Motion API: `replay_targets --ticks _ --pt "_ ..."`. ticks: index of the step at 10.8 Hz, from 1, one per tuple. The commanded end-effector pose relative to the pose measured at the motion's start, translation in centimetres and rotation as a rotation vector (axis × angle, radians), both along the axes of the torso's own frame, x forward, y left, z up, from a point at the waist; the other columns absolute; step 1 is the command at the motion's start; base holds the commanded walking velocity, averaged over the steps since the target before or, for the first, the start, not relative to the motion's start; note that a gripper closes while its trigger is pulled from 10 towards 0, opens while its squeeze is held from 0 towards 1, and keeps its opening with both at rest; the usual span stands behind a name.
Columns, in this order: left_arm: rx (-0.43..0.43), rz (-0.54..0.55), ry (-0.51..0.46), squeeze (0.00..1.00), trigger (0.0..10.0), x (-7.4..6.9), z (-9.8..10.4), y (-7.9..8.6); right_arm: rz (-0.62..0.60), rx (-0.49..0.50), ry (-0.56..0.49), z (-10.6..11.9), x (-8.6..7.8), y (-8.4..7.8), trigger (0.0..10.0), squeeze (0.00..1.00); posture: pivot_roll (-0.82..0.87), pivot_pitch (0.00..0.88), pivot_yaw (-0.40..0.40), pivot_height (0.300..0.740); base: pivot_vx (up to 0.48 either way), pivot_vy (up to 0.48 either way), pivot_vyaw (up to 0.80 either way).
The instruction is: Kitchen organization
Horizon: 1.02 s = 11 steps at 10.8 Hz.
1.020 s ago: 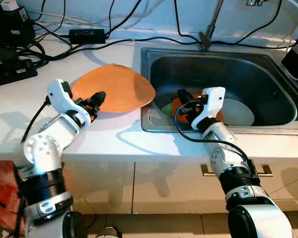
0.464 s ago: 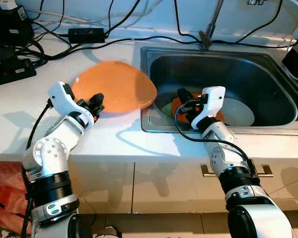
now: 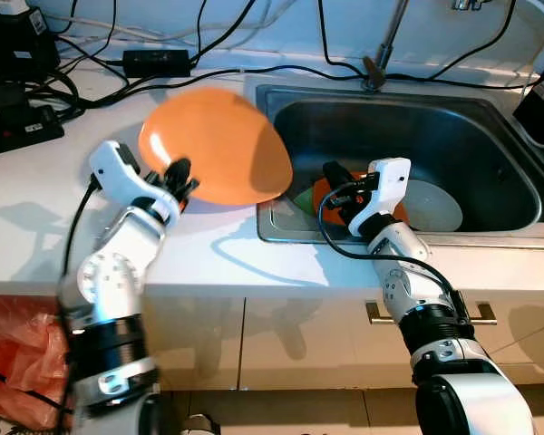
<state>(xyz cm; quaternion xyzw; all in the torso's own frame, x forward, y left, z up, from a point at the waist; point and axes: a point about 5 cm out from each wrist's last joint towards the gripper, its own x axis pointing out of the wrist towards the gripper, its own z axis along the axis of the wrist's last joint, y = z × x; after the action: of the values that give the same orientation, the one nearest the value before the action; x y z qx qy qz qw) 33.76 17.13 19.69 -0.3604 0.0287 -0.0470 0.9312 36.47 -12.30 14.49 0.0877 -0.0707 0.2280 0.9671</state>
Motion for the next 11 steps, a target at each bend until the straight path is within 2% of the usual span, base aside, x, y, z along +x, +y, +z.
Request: replay_targets --ticks 1,2,6,7,9,10,11 --pt "-0.013 0.007 -0.07 0.0 0.0 0.2 1.2 -0.6 -0.003 -0.011 0.075 -1.5 -0.2 -0.3 10.0 0.0 0.1 0.084 -0.061 0.74 0.0 0.0 0.0" --pt "-0.081 0.037 -0.183 0.0 0.0 0.1 2.6 -1.0 -0.01 -0.01 0.071 -1.3 -0.1 -0.4 10.0 0.0 0.1 0.084 -0.063 0.74 0.0 0.0 0.0" --pt "-0.187 0.02 -0.285 0.0 0.0 0.0 3.7 -2.8 -0.022 0.008 0.065 -1.1 0.0 -0.7 10.0 0.0 0.1 0.081 -0.067 0.74 0.0 0.0 0.0" --pt "-0.204 -0.037 -0.312 0.0 10.0 0.1 4.1 -4.3 -0.024 0.022 0.064 -1.0 0.0 -0.7 10.0 0.0 0.1 0.084 -0.068 0.74 0.0 0.0 0.0" --pt "-0.238 -0.083 -0.336 0.0 10.0 0.2 4.4 -6.2 -0.017 0.028 0.06 -0.9 0.0 -0.6 10.0 0.0 0.09 0.086 -0.07 0.74 0.0 0.0 0.0" --pt "-0.242 -0.099 -0.352 0.0 10.0 0.2 4.6 -6.7 -0.007 0.051 0.065 -0.9 0.0 -0.6 10.0 1.0 0.09 0.087 -0.07 0.74 0.0 0.0 0.0" --pt "-0.232 -0.108 -0.364 0.0 10.0 0.2 4.8 -7.0 0.0 0.069 0.066 -0.8 0.0 -0.6 10.0 1.0 0.09 0.087 -0.07 0.74 0.0 0.0 0.0"
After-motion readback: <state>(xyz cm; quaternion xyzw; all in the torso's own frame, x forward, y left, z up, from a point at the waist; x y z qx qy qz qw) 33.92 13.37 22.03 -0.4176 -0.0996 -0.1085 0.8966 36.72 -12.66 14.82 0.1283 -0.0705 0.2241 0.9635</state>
